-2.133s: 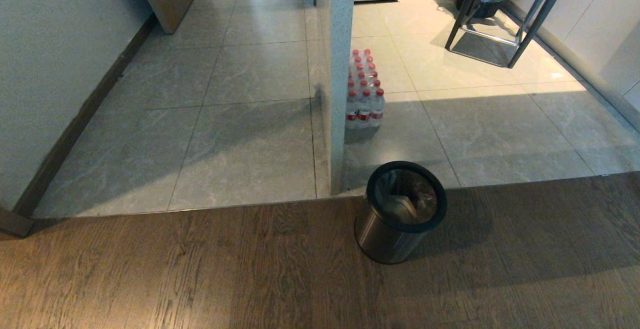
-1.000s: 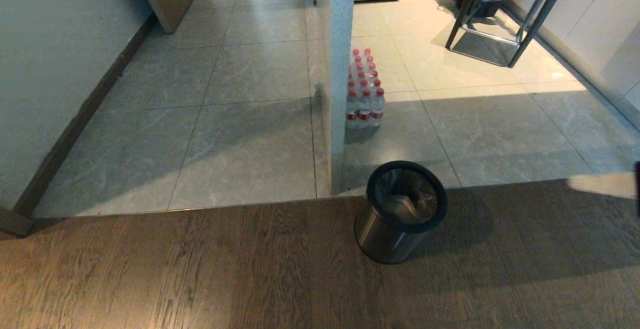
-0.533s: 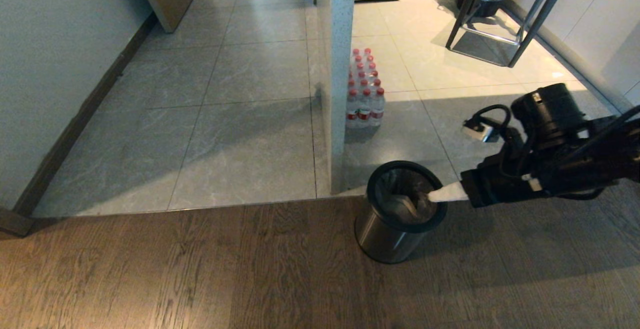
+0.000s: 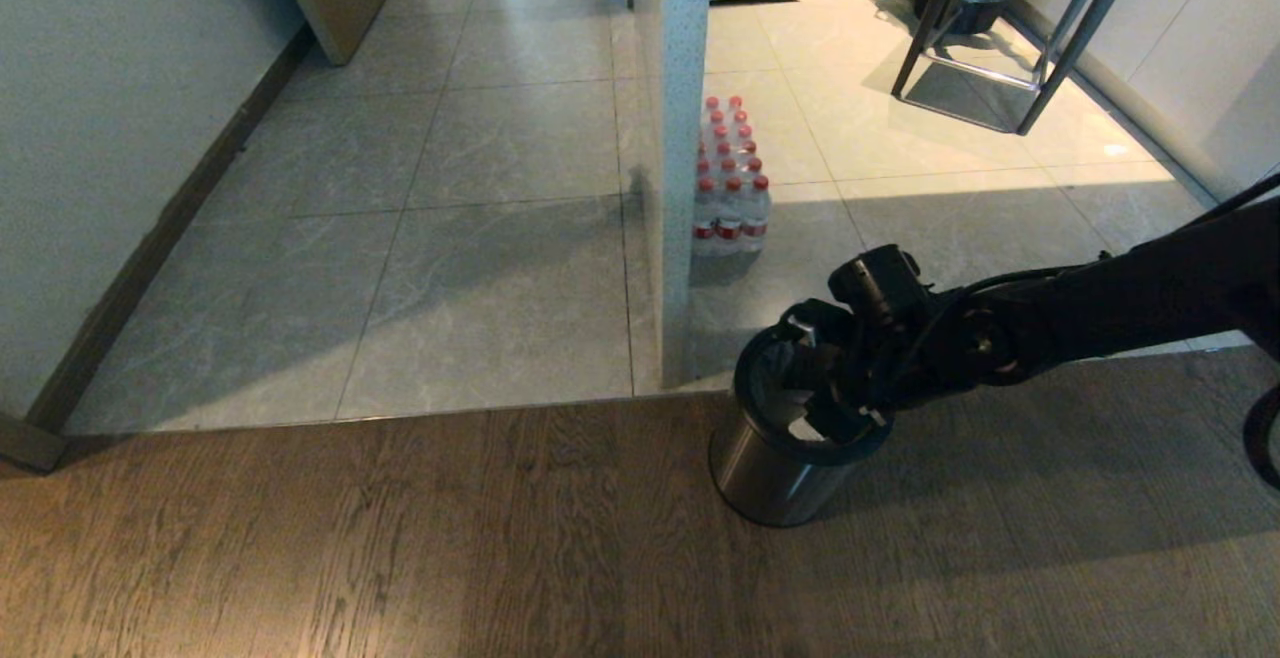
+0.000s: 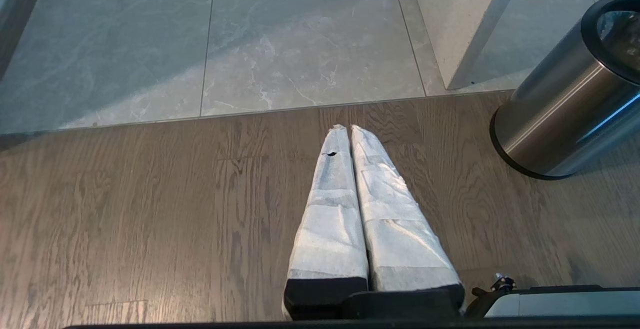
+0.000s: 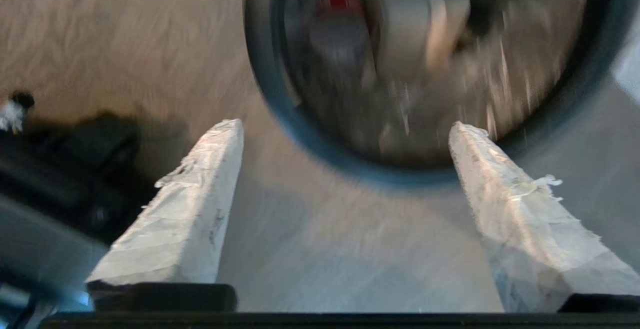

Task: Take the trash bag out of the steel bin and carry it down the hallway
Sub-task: Place the outer trash can on the ground

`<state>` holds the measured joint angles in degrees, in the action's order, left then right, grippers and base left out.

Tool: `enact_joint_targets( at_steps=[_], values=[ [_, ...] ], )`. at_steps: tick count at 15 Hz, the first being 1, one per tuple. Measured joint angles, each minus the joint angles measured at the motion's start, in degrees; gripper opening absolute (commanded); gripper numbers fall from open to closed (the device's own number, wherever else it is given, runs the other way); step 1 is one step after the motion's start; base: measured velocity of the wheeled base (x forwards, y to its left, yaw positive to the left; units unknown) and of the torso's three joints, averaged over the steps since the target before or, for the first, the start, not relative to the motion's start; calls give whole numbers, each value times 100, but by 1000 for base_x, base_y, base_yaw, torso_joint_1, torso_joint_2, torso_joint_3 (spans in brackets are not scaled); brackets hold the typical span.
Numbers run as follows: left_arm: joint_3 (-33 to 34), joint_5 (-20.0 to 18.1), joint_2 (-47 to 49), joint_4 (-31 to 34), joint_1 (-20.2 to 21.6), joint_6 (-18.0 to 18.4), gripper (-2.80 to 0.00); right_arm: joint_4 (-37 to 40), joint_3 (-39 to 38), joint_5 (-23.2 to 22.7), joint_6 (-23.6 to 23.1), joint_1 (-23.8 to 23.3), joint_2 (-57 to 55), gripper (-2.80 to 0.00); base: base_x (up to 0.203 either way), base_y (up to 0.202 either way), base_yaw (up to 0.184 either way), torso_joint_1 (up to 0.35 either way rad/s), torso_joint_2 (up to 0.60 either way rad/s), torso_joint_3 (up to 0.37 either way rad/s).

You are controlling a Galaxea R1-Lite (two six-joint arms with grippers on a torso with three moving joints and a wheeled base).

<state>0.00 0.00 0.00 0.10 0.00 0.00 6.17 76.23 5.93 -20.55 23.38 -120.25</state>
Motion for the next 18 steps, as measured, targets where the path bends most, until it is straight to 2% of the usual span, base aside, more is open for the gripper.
enact_joint_targets(
  at_steps=[4, 9, 15, 16, 18],
  values=[
    [0, 0, 0, 0, 0, 0, -280, 9, 609, -23, -194, 224, -638, 0, 0, 0, 0, 0, 0, 0],
    [0, -2, -2, 0, 0, 0, -280, 16, 1194, 44, -157, 296, -1386, 0, 0, 0, 0, 0, 0, 0],
    [0, -2, -2, -2, 0, 0, -280, 12, 1424, 70, -27, 295, -1895, 0, 0, 0, 0, 0, 0, 0],
    [0, 0, 0, 0, 0, 0, -280, 11, 1484, 65, -13, 290, -1961, -280, 0, 0, 0, 0, 0, 0],
    [0, -2, -1, -1, 0, 0, -280, 9, 1582, 67, -17, 279, -2054, -280, 0, 0, 0, 0, 0, 0]
  ],
)
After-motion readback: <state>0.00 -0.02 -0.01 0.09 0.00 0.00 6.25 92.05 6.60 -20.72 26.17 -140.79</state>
